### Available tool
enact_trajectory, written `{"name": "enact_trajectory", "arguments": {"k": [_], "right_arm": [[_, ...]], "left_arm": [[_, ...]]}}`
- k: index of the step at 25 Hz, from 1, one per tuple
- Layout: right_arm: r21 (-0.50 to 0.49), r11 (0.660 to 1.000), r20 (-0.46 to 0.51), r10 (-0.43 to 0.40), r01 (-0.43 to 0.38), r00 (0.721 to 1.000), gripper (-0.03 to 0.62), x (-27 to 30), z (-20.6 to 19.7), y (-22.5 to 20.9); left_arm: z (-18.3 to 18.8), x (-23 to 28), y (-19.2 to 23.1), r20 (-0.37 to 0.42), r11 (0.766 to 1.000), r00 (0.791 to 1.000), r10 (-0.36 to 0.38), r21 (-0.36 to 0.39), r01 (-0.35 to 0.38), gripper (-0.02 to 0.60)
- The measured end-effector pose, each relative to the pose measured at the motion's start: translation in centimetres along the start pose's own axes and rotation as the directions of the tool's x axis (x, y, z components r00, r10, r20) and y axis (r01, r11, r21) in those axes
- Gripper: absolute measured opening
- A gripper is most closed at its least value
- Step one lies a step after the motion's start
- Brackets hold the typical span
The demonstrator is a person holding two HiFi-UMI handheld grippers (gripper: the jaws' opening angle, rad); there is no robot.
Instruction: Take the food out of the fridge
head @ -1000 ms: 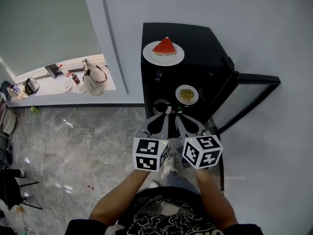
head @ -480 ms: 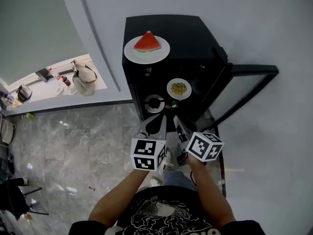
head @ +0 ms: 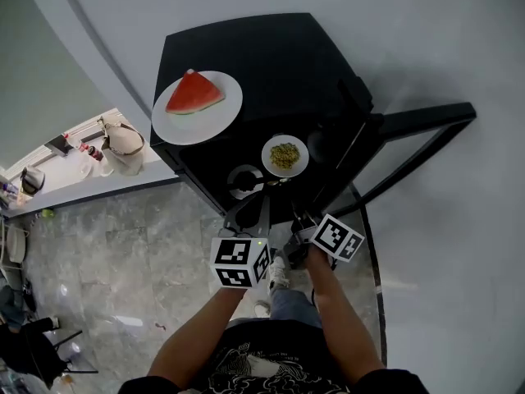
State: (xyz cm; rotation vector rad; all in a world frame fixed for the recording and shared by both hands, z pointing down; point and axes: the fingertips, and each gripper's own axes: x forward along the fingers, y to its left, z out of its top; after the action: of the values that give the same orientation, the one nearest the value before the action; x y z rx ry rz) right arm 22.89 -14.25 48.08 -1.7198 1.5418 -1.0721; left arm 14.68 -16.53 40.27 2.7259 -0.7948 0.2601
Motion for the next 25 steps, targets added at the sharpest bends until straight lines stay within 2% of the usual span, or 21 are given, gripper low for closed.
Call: {"name": "enact_trajectory", "arguments": {"k": [4, 13, 19, 21, 25], "right_arm": [[0.104, 0.994, -0.012, -0.012, 0.013, 1.000, 0.077, 3.0, -0.1, -3.8], [0.318, 0.943, -0.036, -0.093, 0.100, 0.995, 0.077, 8.4, -0.8, -11.3], [0.372, 0.921, -0.036, -0.109, 0.115, 0.993, 0.072, 9.7, -0.8, -12.4], [0.371, 0.921, -0.032, -0.112, 0.116, 0.993, 0.031, 9.8, -0.7, -12.5], [0.401, 0.911, -0.028, -0.094, 0.097, 0.995, 0.023, 9.6, -0.7, -12.5]], "left_arm": [[-0.3, 3.0, 1.2, -0.021, 1.000, 1.000, 0.009, 0.010, -0.009, 0.002], [-2.1, 6.0, 3.7, -0.104, 0.999, 0.994, 0.044, 0.031, -0.041, 0.002], [-2.4, 6.2, 5.2, -0.126, 0.998, 0.990, 0.069, 0.018, -0.067, 0.002], [-2.5, 6.3, 5.3, -0.127, 0.998, 0.989, 0.068, 0.017, -0.067, 0.002], [-2.6, 6.4, 5.2, -0.129, 0.998, 0.990, 0.065, 0.013, -0.064, 0.002]]}}
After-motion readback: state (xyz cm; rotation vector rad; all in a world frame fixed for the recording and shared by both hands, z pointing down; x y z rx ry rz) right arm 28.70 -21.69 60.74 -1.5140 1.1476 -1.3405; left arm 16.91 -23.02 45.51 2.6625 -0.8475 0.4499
